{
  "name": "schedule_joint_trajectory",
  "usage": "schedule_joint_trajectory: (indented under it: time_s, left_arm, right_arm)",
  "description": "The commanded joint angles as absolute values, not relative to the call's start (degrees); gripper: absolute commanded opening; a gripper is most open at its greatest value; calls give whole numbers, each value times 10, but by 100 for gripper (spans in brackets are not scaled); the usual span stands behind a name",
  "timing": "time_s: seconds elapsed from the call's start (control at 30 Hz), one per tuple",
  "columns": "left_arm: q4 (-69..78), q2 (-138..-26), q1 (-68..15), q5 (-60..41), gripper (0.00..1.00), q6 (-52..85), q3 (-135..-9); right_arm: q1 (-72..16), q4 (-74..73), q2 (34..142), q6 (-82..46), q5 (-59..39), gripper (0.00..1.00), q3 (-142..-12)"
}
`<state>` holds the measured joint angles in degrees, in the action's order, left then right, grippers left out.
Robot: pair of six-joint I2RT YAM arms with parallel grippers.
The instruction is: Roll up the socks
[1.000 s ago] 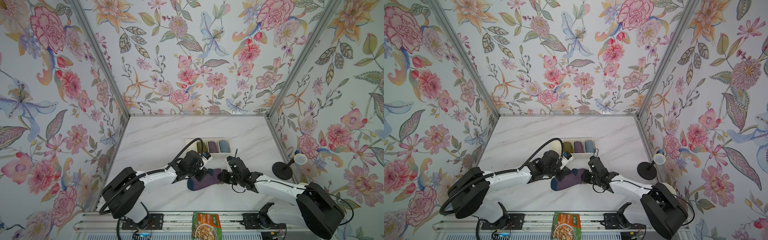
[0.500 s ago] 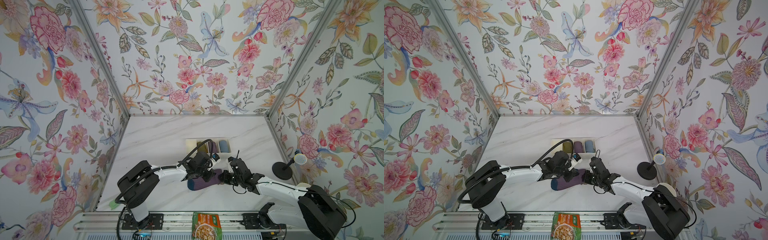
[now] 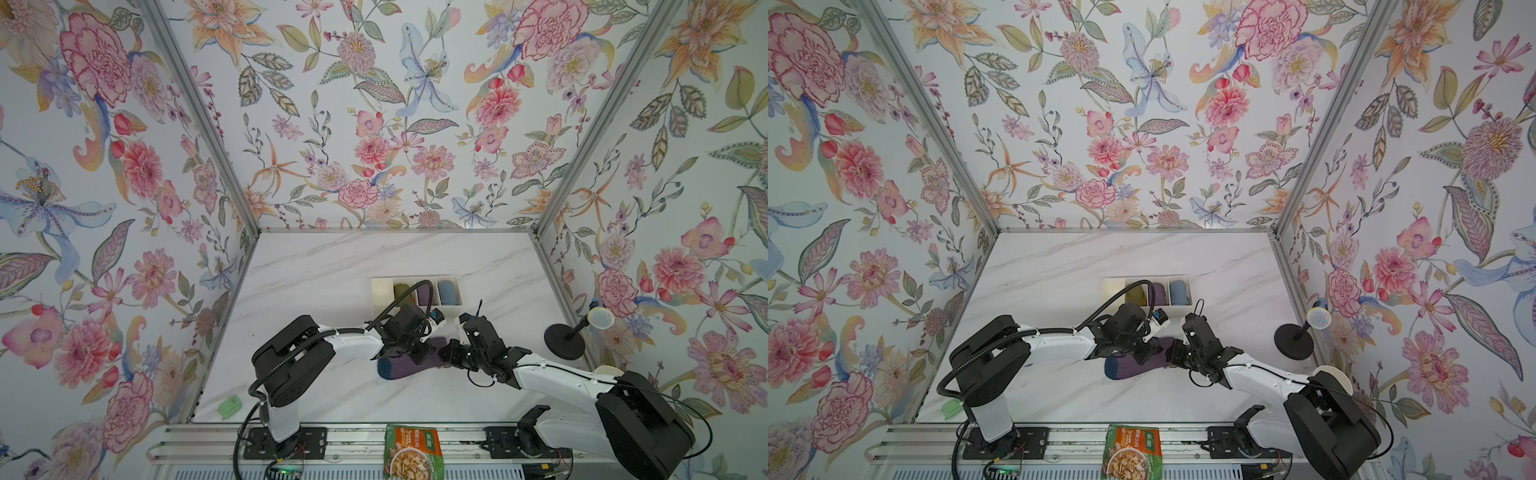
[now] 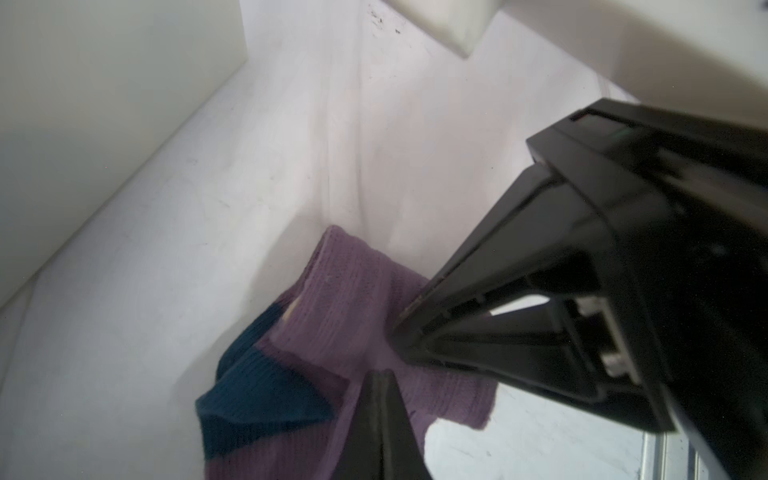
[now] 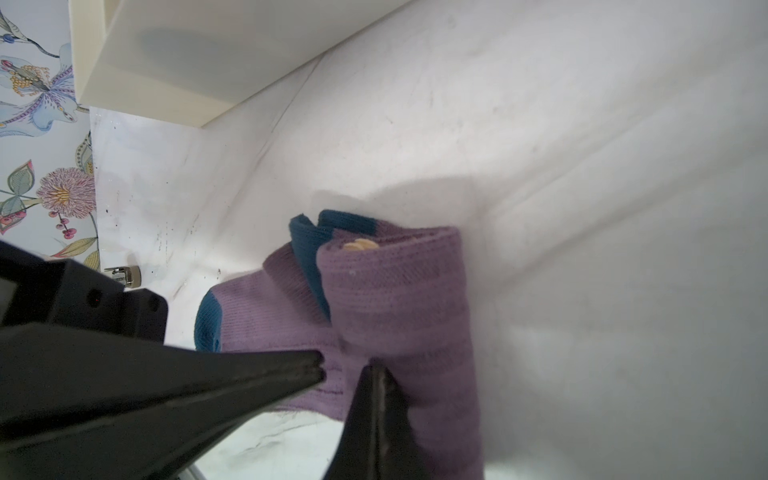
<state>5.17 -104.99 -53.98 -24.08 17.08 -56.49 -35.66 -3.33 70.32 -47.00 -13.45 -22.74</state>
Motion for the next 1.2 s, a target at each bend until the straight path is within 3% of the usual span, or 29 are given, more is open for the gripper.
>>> schedule_joint_trajectory:
  time_s: [0.0, 0.77, 1.17]
  left_arm:
    - [55, -1065, -545, -255, 0, 161, -589]
    - [61, -1101, -548, -262, 0, 159, -607]
    - [6, -1135, -553, -237, 0, 151, -630]
  right_arm:
    - [-352, -28, 701, -471, -139, 2, -214]
    - [-340, -35, 718, -463, -156, 2, -216]
    - [-338, -42, 718, -458, -167, 7, -218]
